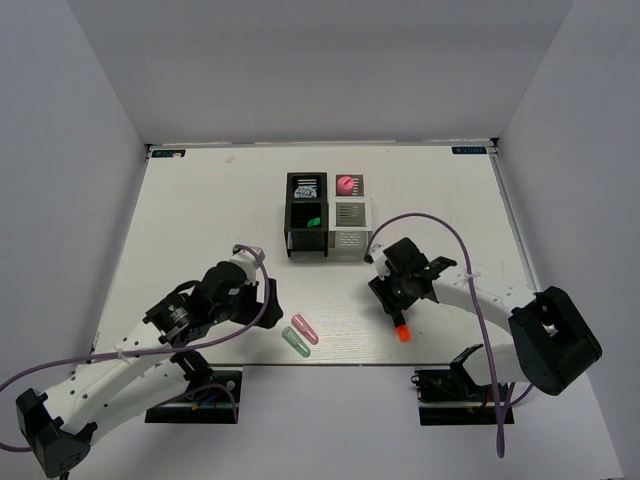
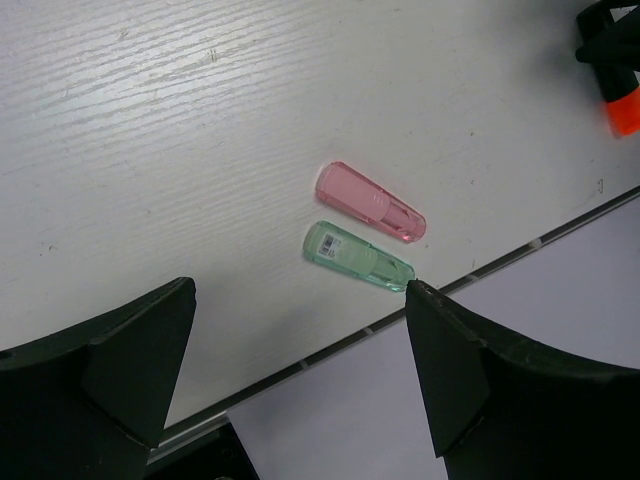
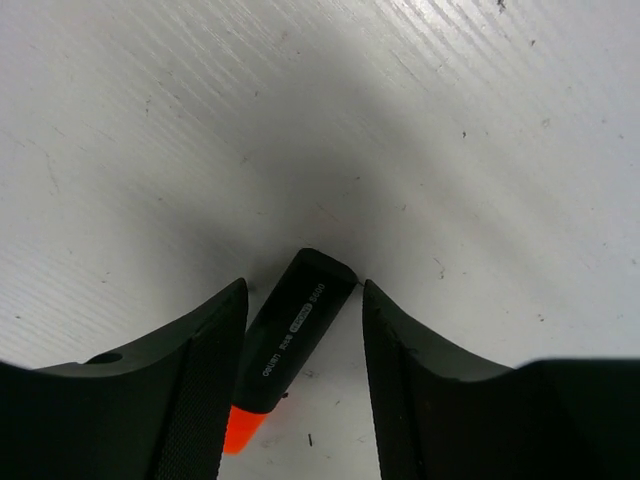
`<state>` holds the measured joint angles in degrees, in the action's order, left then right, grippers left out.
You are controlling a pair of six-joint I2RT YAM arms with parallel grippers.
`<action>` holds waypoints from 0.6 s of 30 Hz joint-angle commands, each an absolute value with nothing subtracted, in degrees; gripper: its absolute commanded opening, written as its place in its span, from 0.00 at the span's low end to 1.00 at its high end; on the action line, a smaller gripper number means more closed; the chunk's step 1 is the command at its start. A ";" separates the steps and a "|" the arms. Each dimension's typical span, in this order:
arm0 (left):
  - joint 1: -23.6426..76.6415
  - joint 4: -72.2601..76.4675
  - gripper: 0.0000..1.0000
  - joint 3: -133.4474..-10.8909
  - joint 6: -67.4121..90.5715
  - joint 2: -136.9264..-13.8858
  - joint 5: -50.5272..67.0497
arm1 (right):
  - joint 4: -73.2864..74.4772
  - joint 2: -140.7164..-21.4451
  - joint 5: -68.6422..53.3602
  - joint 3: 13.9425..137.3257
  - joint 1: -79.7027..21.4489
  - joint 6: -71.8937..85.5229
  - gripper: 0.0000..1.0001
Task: Sort the stationery into containers
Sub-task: Pick up the pen from the center of the board.
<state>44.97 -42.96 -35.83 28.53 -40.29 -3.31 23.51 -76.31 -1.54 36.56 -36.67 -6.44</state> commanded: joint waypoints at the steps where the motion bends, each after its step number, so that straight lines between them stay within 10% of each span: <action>1: 44.82 -43.15 0.96 -34.98 28.30 -38.24 -2.90 | 23.82 -76.73 1.65 33.93 -38.40 -8.61 0.52; 5: 44.82 -43.51 0.96 -34.54 28.21 -36.92 -3.08 | 25.22 -80.15 4.30 34.36 -39.11 -10.11 0.40; 9: 44.74 -44.73 0.96 -34.37 28.04 -36.04 -3.34 | 26.10 -81.21 2.21 35.24 -38.93 -10.63 0.03; 18: 45.00 -46.76 0.97 -34.72 27.25 -33.75 -4.22 | 36.99 -77.00 -18.43 48.76 -39.02 -20.29 0.00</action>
<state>44.97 -45.60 -34.83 28.12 -34.50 -3.62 30.57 -79.15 -8.71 41.69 -38.65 -14.52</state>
